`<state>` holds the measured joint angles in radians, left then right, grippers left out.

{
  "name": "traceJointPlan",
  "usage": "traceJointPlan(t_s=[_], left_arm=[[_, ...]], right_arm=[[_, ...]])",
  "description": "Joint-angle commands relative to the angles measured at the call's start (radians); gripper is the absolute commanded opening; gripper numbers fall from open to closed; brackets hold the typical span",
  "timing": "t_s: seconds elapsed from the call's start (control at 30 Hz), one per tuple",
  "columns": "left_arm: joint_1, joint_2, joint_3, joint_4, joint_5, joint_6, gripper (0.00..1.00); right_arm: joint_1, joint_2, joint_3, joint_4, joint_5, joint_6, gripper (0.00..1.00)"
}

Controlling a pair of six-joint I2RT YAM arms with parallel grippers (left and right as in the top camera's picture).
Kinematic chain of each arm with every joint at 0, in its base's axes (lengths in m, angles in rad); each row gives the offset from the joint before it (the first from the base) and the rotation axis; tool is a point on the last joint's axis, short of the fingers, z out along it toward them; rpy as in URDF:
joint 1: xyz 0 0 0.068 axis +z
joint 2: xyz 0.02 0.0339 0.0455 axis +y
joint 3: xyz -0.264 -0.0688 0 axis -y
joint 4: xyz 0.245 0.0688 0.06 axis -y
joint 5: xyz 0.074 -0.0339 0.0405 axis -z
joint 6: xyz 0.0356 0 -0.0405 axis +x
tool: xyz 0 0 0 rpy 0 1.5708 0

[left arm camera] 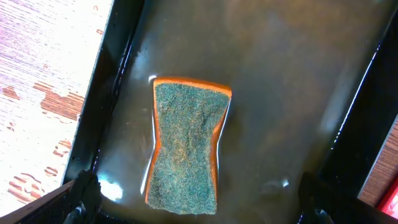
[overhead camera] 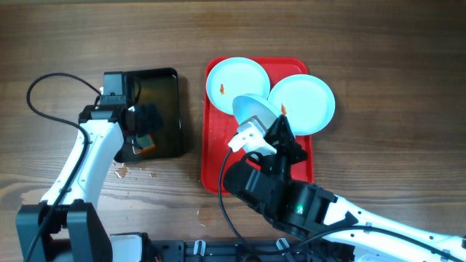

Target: Clean dirty plates on tray and stack at the side

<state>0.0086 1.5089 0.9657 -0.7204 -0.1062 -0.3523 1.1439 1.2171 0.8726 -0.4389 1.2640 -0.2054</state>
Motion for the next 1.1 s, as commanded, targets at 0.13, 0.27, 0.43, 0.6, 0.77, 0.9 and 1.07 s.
traceJointPlan(t_s=[0.13, 0.27, 0.43, 0.6, 0.77, 0.9, 1.07], left_arm=[[0.005, 0.006, -0.004, 0.003, 0.009, 0.005, 1.0], [0.005, 0.006, -0.004, 0.003, 0.009, 0.005, 1.0], [0.005, 0.006, -0.004, 0.003, 0.009, 0.005, 1.0], [0.005, 0.006, -0.004, 0.003, 0.009, 0.005, 1.0], [0.005, 0.006, -0.004, 0.003, 0.009, 0.005, 1.0], [0.005, 0.006, -0.004, 0.003, 0.009, 0.005, 1.0], [0.005, 0.006, -0.004, 0.003, 0.009, 0.005, 1.0]], right_arm=[[0.005, -0.009, 0.019, 0.009, 0.061, -0.031, 0.04], [0.005, -0.008, 0.019, 0.01, 0.064, -0.031, 0.04], [0.005, -0.008, 0.019, 0.01, 0.064, -0.031, 0.04], [0.005, -0.008, 0.019, 0.021, 0.064, -0.027, 0.04], [0.0, -0.008, 0.017, 0.027, 0.068, -0.031, 0.04], [-0.027, 0.004, 0.016, 0.063, 0.07, 0.012, 0.04], [-0.021, 0.011, 0.016, 0.053, -0.026, 0.011, 0.04]])
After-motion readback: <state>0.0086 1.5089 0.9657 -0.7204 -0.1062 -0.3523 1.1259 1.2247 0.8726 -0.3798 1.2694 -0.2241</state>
